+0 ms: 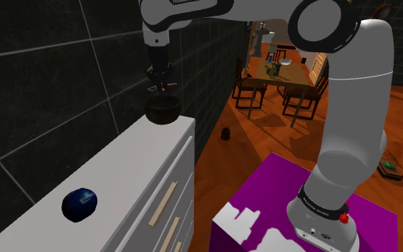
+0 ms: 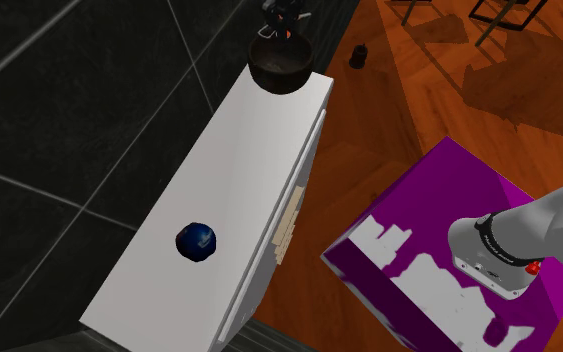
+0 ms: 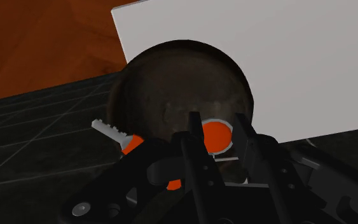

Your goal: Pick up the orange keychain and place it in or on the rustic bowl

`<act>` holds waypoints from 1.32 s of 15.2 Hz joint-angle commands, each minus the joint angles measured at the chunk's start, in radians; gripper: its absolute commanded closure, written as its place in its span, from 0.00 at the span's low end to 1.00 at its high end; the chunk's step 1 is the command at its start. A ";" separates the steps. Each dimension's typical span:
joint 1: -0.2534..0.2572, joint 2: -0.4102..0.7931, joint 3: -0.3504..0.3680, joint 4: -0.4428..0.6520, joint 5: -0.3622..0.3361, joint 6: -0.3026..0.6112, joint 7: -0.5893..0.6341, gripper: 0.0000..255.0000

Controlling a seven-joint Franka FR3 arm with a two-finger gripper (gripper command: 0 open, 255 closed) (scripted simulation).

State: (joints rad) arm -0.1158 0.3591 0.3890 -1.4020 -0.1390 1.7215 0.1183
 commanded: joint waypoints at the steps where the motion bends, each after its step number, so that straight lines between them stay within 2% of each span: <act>1: -0.005 0.001 -0.002 -0.019 0.000 0.020 -0.006 1.00; 13: -0.013 0.017 -0.008 -0.168 -0.010 0.183 0.004 1.00; 20: -0.013 0.017 -0.008 -0.168 -0.010 0.183 0.004 1.00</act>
State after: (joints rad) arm -0.1289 0.3760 0.3806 -1.5700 -0.1491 1.9048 0.1225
